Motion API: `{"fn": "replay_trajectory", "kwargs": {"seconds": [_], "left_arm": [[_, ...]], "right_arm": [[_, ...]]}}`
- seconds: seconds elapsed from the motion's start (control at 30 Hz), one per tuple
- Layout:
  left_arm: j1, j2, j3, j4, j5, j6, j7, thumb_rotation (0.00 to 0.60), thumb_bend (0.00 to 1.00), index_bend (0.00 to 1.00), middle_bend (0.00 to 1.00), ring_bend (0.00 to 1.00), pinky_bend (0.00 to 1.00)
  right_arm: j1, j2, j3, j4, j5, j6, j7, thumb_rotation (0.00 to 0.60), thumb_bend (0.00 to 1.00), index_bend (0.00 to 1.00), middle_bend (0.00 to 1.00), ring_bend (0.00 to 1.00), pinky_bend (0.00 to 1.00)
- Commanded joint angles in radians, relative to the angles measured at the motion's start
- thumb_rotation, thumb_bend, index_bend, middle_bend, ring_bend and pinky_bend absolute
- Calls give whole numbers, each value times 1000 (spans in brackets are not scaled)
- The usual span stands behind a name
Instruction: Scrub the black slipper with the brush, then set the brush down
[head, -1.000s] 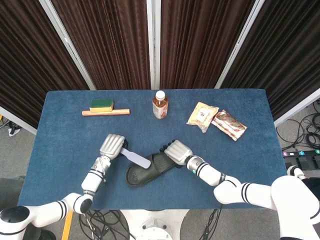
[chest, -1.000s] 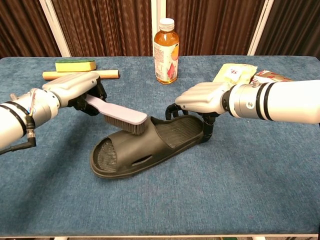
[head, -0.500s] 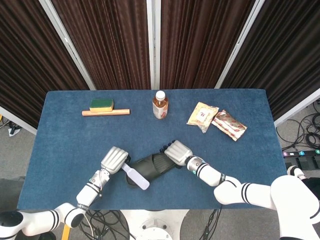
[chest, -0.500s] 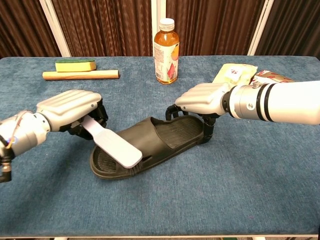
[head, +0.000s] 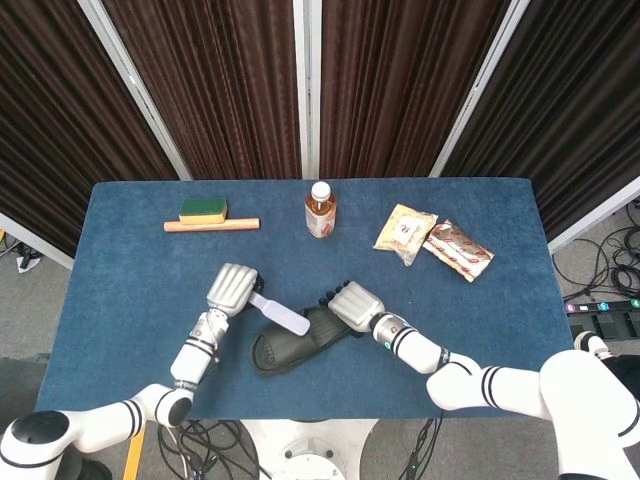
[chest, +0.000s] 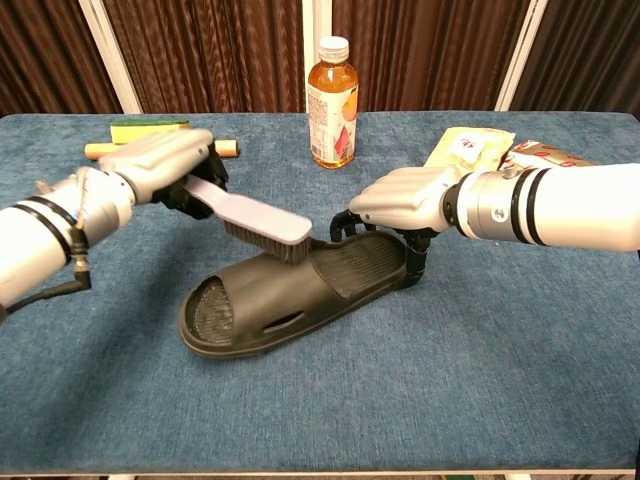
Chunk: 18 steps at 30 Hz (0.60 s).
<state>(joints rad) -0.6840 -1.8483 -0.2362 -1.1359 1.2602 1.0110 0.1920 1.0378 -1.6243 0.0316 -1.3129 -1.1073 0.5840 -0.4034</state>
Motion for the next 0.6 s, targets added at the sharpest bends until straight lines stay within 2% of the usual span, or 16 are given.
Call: {"fn": "replay_trajectory", "kwargs": {"seconds": [0.03,0.1,0.17,0.33,0.5,0.6], "left_arm": [[38,52,14,-58,28,60,-39,600,689,1000,1000,999,1000],[45,72,20,-68,22,53,-47,600,688,1000,1000,990,1000],[39,77,17,-57,6,30,-45,600,686,1000,1000,972,1000],[2,54,-8,4,-61,-48,-24,600,685,974,998,903,1000],[-29,21,-26,71,-100,-79,3,600,638,818,893,788,1000],[-42,11,-35,89,-129,-92,33,600,514,645,735,635,998]], "right_arm": [[0,13,6,-18,10,3,5,600,77,29,115,32,58],[-2,23,8,-33,12,13,4,600,57,0,46,0,1],[-4,33,9,-49,13,24,-1,600,39,0,8,0,0],[-20,88,14,-122,20,78,-18,600,20,0,0,0,0],[-48,185,22,-216,24,152,-40,600,15,0,0,0,0],[-84,264,19,-285,15,209,-37,600,14,0,0,0,0]]}}
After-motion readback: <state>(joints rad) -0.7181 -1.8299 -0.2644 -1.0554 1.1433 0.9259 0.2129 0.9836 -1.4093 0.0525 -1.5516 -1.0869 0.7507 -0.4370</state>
